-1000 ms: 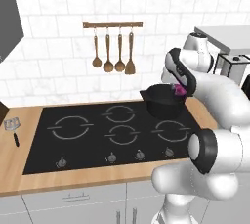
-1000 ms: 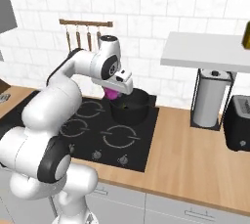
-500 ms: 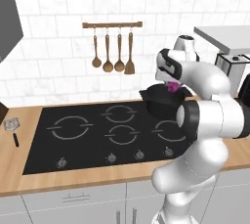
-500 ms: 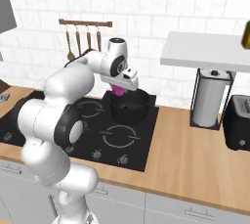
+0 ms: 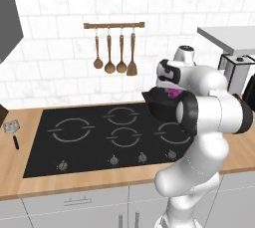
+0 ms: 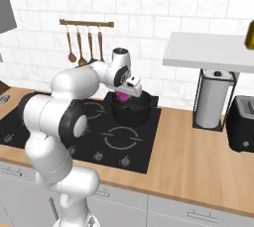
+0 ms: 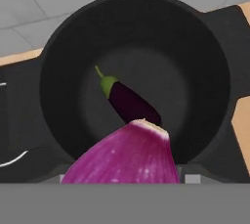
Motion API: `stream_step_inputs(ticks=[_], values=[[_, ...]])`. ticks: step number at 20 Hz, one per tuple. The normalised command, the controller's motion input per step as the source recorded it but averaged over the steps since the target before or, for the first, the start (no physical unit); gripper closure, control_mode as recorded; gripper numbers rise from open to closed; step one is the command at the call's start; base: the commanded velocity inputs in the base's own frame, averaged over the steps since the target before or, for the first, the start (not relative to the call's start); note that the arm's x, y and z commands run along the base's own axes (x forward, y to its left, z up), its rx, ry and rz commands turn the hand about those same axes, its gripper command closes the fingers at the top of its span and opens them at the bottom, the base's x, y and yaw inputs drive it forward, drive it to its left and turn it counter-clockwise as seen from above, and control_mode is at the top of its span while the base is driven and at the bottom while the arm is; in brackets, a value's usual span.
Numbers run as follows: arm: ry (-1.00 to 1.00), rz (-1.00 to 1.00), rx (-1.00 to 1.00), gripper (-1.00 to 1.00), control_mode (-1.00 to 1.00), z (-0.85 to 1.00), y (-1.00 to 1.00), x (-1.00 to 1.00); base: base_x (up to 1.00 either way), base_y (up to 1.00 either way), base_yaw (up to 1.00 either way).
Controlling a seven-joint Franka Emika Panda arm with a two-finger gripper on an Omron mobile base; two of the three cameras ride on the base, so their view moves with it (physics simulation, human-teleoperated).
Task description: Put the onion and eggplant in the pot. Retrieve the spatula and lightly stir the vegetables in the pot.
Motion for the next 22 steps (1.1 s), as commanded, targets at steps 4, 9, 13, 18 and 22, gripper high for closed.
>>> stream_step_inputs(ticks=[4, 9, 13, 18, 22], values=[[0.00, -0.01, 0.00, 1.00, -1.00, -0.24, -0.01, 0.20, 0.00, 0.00, 0.00], [0.00, 0.00, 0.00, 1.00, -1.00, -0.22, -0.11, 0.15, 0.00, 0.00, 0.00], [0.00, 0.00, 0.00, 1.00, -1.00, -0.23, -0.10, 0.08, 0.00, 0.00, 0.00], [0.00, 0.00, 0.00, 1.00, -1.00, -0.24, -0.04, 0.14, 0.00, 0.00, 0.00], [0.00, 0.00, 0.00, 1.00, -1.00, -0.22, -0.05, 0.11, 0.00, 0.00, 0.00]])
